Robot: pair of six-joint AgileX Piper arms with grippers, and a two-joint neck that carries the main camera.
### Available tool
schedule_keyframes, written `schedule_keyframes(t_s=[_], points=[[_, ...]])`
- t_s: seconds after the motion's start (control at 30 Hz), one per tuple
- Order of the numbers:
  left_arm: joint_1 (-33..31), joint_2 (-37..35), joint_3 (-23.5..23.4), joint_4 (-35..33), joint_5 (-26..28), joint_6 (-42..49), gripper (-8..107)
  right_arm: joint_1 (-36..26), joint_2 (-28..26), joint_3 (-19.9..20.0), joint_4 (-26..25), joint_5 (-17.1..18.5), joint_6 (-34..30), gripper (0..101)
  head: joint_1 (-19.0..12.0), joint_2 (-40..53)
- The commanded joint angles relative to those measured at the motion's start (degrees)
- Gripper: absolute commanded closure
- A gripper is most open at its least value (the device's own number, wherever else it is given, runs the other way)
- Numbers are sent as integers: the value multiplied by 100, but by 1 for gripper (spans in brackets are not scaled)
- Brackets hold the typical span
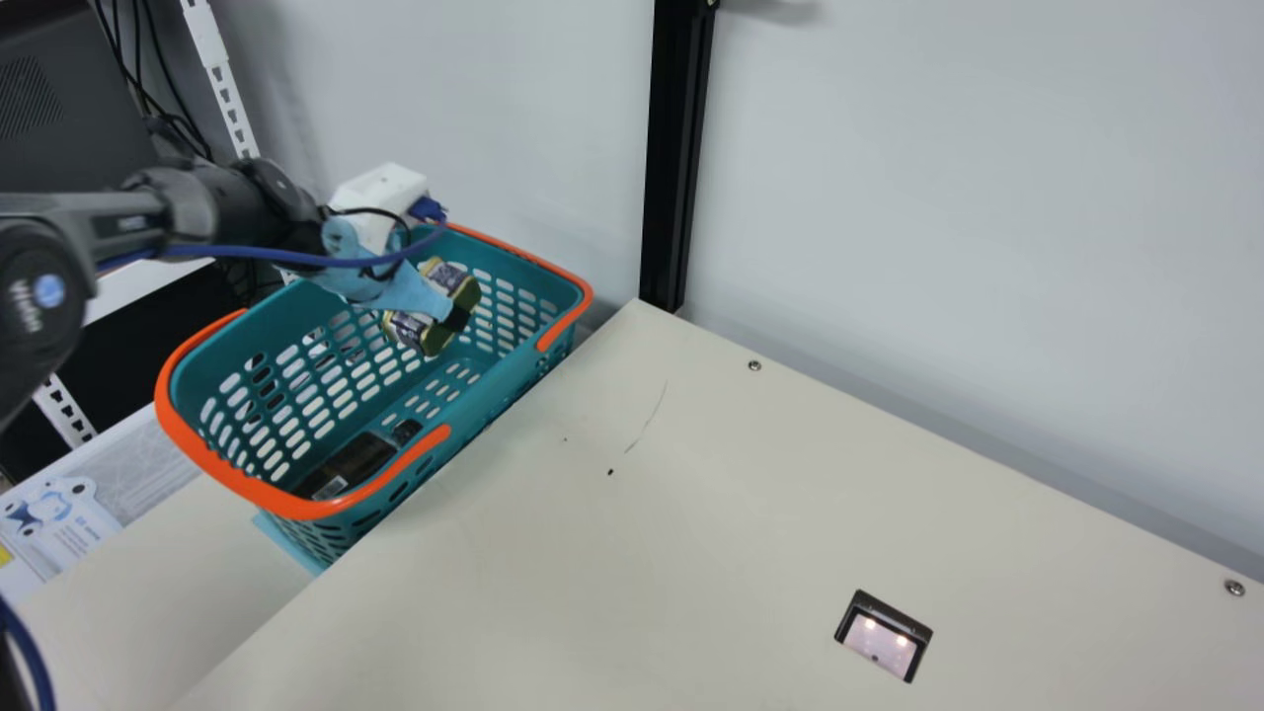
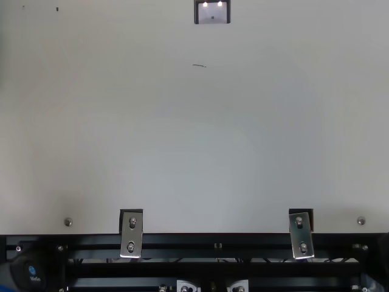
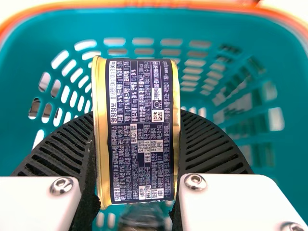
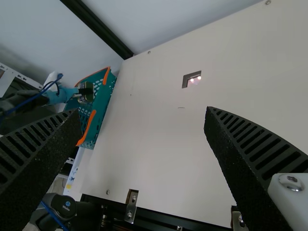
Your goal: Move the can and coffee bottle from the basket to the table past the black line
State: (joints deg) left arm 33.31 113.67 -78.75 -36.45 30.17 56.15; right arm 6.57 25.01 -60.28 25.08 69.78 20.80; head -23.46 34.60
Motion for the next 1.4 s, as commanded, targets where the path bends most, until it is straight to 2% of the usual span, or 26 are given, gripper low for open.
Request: schedule_keyframes(t_s=[0.0, 0.17, 0.4, 0.63, 1.0, 1.37], points=[[18, -800, 376, -311, 33, -22, 89, 0, 0, 0, 0, 0, 0, 0, -145, 88], [-8, -1874, 936, -534, 178, -426, 89, 0, 0, 0, 0, 0, 0, 0, -145, 88], [-194, -3256, 1496, -499, 541, -1627, 89, 0, 0, 0, 0, 0, 0, 0, -145, 88], [-425, -4352, 1684, -453, 1455, -3181, 89, 0, 0, 0, 0, 0, 0, 0, -145, 88], [-568, -5329, 1610, -1221, 2956, -5288, 89, 0, 0, 0, 0, 0, 0, 0, -145, 88], [-518, -5967, 1815, -2213, 3737, -6721, 89, 0, 0, 0, 0, 0, 0, 0, -145, 88]])
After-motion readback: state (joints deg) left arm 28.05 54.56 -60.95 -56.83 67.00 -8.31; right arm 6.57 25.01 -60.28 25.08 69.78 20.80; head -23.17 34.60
